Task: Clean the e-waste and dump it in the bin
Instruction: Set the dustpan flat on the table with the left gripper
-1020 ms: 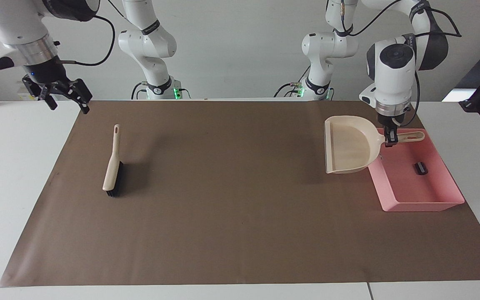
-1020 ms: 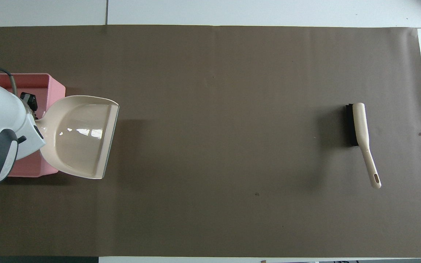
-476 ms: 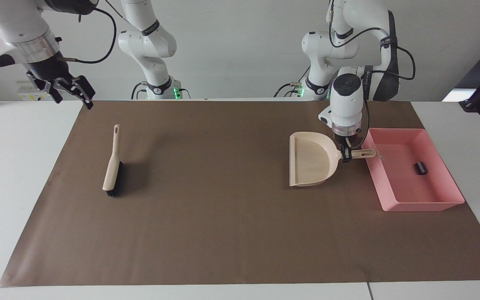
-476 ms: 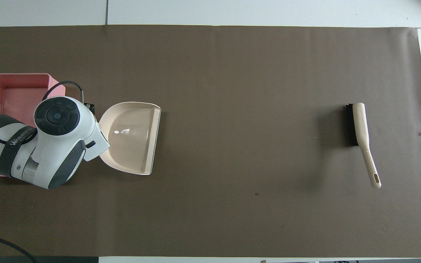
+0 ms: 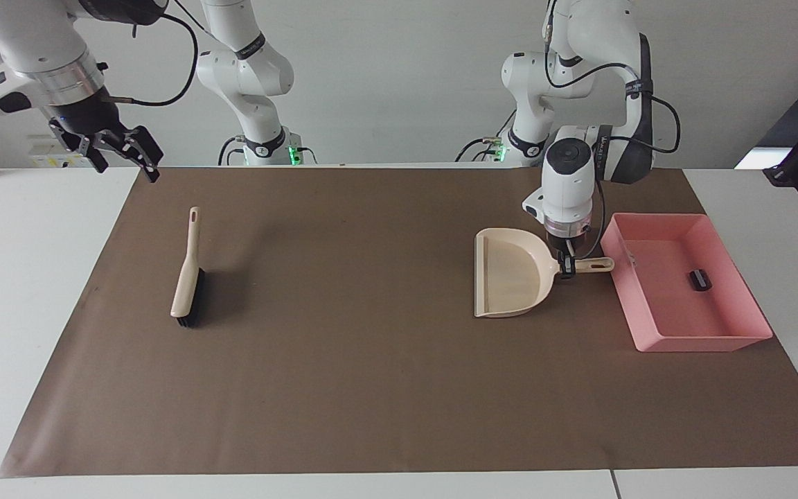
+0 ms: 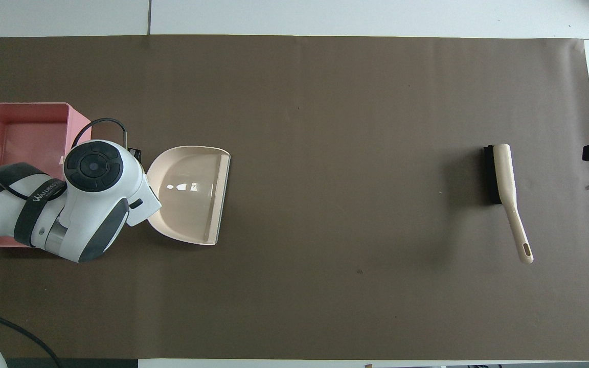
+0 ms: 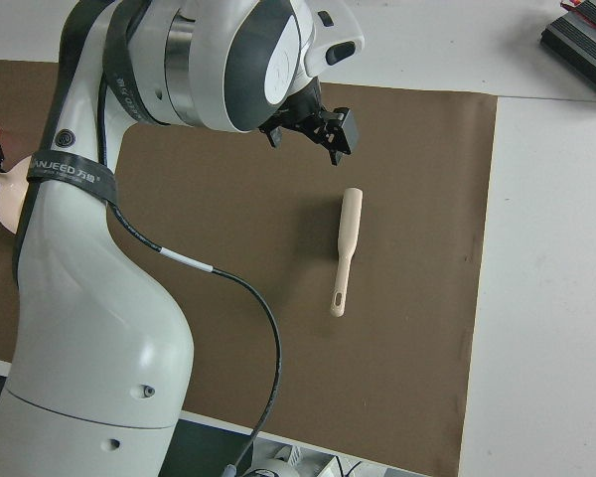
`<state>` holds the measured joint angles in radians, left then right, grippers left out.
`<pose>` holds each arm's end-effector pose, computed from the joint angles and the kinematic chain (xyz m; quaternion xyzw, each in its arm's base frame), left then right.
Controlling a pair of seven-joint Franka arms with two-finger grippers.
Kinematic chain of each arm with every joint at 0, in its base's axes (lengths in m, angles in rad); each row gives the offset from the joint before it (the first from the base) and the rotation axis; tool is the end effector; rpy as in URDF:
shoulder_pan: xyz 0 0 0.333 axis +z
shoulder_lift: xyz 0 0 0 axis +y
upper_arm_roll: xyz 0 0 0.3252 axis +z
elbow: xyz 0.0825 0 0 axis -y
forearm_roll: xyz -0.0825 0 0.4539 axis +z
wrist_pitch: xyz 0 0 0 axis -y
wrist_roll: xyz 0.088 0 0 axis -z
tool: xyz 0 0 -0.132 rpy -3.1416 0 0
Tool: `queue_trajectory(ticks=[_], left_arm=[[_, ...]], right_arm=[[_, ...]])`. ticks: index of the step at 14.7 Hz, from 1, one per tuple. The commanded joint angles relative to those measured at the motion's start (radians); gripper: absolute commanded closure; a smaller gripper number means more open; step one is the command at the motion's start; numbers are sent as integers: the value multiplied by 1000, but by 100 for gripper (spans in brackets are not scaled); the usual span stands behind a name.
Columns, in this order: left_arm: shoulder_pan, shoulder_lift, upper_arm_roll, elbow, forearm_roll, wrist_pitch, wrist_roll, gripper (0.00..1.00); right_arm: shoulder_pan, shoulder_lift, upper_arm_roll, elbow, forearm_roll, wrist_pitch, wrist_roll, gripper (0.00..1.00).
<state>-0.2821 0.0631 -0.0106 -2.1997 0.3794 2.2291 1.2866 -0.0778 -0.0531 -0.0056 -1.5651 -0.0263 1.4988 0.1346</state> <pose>0.5710 -0.1525 0.2941 -0.6077 0.7803 0.0845 0.1212 0.5972 -0.0537 0.6380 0.9939 -0.1096 -0.0063 0.0131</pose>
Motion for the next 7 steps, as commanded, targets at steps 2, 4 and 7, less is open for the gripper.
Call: queue_trajectory(ticks=[2, 4, 7], left_arm=[[-5, -29, 15, -60, -13, 69, -12, 98], [-5, -34, 15, -66, -13, 70, -35, 95], [-14, -35, 15, -64, -14, 58, -41, 43]], right_arm=[[90, -13, -83, -15, -4, -2, 5, 0], [81, -14, -82, -15, -4, -6, 4, 0], [85, -14, -82, -15, -4, -12, -19, 0]])
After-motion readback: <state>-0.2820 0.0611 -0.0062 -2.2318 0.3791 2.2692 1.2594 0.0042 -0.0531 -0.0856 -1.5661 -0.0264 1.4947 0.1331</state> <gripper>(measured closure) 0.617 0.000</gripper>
